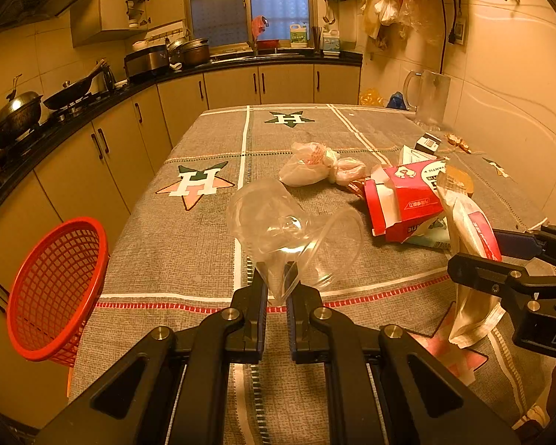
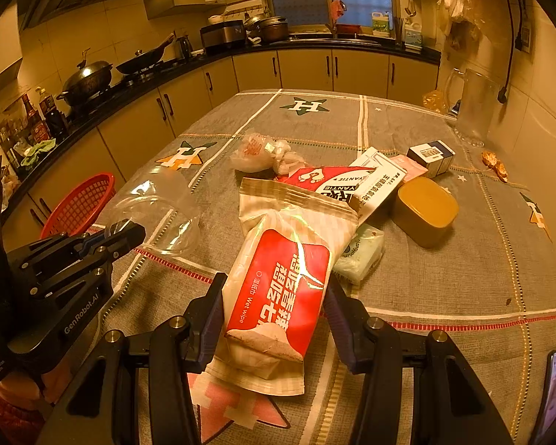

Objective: Collect trash
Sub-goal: 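Lift the clear cup and wet-wipe pack off the table with both tools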

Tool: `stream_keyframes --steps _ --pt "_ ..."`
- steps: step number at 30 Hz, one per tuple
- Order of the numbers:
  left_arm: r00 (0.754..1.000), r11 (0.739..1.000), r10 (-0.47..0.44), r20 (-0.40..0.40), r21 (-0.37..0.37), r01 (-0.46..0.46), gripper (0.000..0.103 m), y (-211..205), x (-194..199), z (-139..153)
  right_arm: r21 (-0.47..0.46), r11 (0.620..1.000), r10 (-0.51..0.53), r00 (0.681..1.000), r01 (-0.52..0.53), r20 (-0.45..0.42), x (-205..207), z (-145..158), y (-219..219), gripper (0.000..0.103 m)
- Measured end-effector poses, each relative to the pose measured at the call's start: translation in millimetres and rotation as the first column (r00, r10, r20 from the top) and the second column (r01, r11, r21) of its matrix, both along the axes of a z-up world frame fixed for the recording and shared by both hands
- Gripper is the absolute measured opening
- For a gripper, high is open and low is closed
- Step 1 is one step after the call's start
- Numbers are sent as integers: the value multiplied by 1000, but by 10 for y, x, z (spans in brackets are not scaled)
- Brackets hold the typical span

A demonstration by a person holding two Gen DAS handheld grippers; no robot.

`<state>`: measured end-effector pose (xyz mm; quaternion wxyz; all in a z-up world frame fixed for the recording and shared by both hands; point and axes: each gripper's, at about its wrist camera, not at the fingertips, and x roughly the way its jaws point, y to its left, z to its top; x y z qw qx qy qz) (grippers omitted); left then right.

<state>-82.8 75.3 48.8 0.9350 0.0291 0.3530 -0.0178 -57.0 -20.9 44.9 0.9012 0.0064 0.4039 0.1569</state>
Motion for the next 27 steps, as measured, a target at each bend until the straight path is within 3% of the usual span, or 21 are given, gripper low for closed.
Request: stream_keyframes --steps 27 --pt "1000 1000 9 16 -4 -9 9 23 -45 84 1 1000 -3 1000 3 13 -11 46 11 55"
